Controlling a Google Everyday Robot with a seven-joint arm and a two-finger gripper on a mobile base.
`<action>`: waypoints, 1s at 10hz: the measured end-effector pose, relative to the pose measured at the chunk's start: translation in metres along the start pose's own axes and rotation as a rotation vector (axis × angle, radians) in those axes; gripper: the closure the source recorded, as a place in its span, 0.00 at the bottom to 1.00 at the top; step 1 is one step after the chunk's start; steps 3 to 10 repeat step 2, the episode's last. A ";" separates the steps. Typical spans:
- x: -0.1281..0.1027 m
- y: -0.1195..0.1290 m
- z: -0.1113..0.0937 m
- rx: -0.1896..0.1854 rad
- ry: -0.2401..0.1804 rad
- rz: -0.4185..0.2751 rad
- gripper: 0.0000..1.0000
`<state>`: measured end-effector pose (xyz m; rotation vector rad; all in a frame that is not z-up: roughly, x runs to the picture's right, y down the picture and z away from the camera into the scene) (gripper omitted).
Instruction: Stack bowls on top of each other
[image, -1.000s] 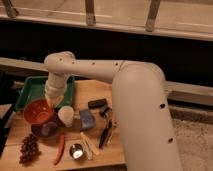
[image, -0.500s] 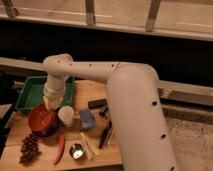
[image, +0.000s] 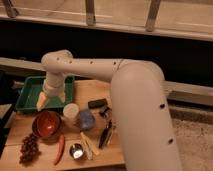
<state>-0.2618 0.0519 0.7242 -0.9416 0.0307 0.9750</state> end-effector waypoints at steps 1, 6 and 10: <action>-0.004 0.003 -0.014 0.012 -0.029 -0.002 0.24; -0.009 0.005 -0.033 0.028 -0.071 -0.002 0.24; -0.009 0.005 -0.033 0.028 -0.071 -0.002 0.24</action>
